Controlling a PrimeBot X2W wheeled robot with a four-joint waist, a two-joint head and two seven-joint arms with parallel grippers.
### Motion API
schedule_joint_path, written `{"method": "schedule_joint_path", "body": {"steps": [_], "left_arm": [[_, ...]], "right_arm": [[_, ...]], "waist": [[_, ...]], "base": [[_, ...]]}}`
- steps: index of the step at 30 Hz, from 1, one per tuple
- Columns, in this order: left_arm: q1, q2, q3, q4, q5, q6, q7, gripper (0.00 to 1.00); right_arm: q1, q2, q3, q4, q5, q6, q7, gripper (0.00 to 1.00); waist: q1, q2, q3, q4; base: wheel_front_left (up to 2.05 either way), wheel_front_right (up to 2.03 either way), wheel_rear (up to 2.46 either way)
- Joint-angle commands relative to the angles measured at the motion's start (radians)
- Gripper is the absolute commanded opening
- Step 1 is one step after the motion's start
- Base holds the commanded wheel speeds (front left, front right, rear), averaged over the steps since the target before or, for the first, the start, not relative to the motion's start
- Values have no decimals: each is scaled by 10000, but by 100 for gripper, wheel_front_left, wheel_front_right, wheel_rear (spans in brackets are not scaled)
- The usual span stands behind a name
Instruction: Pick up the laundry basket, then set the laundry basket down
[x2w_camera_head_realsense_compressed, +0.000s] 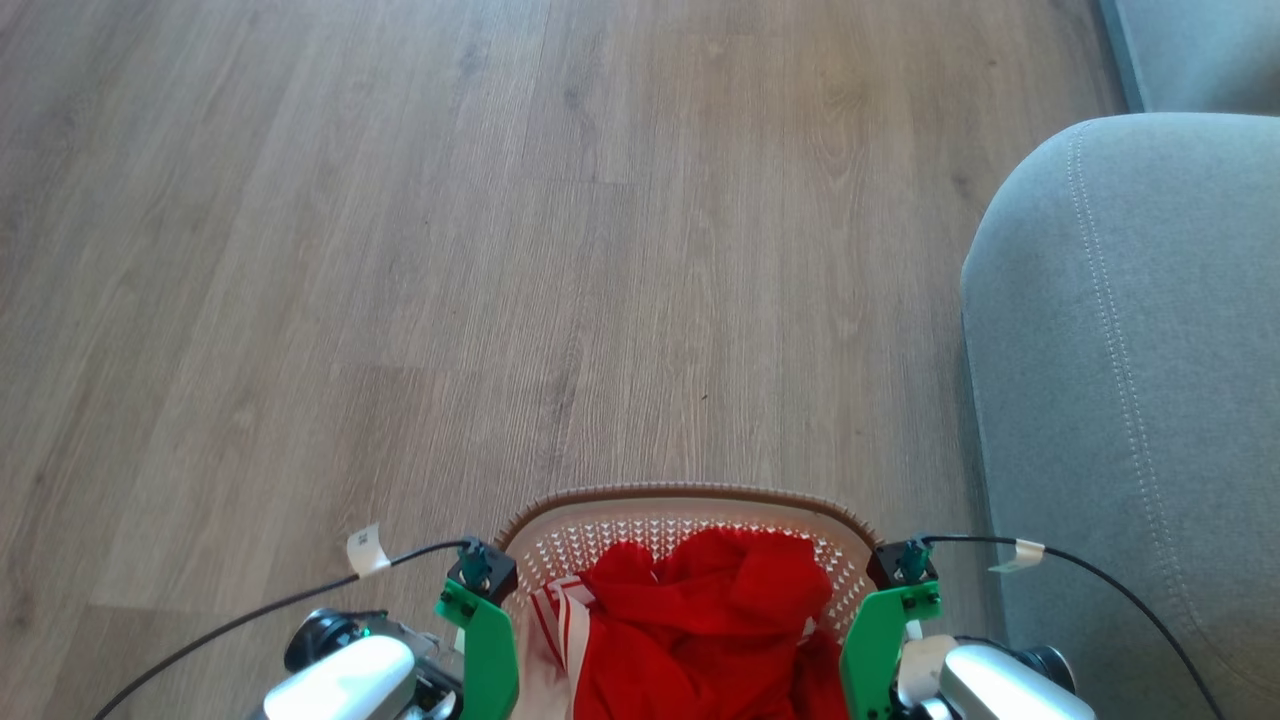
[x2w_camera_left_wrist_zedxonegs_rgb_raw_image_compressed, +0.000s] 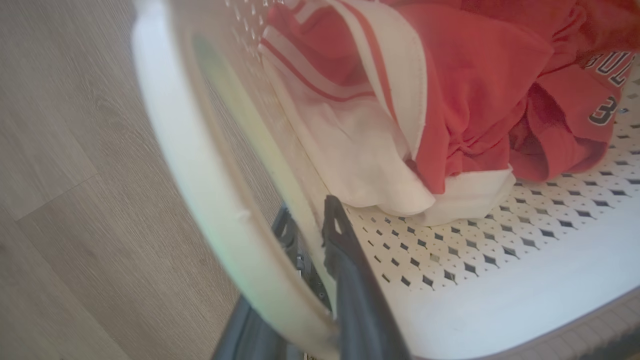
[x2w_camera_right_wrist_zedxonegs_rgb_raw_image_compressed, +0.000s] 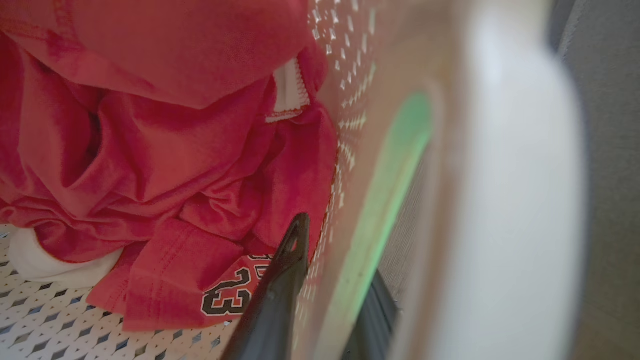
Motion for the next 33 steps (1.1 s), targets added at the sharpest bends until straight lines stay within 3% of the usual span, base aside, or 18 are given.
{"method": "schedule_joint_path", "body": {"steps": [1, 33], "left_arm": [[-220, -110, -4, -419, 102, -172, -2, 0], [-282, -103, -4, -306, 15, -173, -114, 0]], "right_arm": [[-235, 275, 115, -592, -173, 75, -102, 0], [-26, 275, -299, -849, -537, 75, 129, 0]], "waist": [[1, 0, -6, -1], [1, 0, -74, -7]], "base": [[0, 0, 0], [0, 0, 0]]}}
